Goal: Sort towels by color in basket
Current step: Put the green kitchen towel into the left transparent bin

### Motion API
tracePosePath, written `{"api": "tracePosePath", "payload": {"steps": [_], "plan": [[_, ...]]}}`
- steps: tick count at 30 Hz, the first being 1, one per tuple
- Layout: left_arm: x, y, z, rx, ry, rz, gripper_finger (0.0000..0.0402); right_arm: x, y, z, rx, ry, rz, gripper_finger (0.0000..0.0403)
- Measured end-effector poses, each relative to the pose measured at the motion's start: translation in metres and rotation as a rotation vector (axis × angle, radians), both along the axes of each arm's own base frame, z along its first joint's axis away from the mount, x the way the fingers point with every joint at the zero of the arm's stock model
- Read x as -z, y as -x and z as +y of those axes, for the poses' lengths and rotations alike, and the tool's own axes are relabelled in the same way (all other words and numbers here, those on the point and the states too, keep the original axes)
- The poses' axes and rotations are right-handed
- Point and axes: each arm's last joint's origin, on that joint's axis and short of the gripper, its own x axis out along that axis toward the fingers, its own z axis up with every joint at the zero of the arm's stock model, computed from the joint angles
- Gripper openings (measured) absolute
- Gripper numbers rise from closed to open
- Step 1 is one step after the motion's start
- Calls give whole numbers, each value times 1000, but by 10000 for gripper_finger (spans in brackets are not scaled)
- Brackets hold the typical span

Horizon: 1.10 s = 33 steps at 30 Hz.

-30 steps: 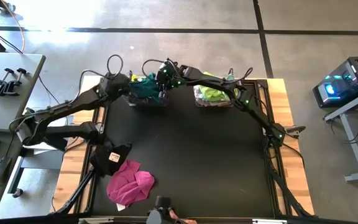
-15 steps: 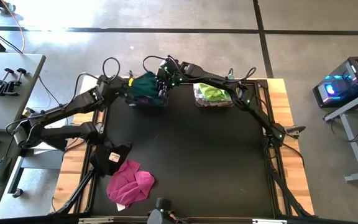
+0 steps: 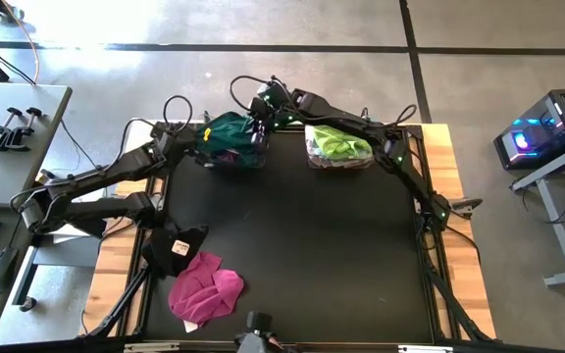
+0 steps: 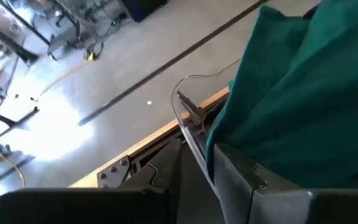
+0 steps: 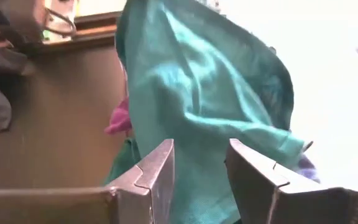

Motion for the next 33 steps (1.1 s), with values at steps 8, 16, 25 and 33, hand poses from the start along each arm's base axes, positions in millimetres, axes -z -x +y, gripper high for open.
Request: {"api": "tracePosePath", "payload": {"steps": [8,16,25,33], "plan": [[19,4,7,-16,-85,-51,91,-9,5,4,-80,15,-5,138],[-10,15,4,-28,-93,-193,176,2,5,8,-166,59,29,137],[-28,21,-8,73,-12,-314,187,21,5,11,-140,104,41,133],[-3,19,-10,121,38,-242,178,32,22,14,-81,124,60,75]]}}
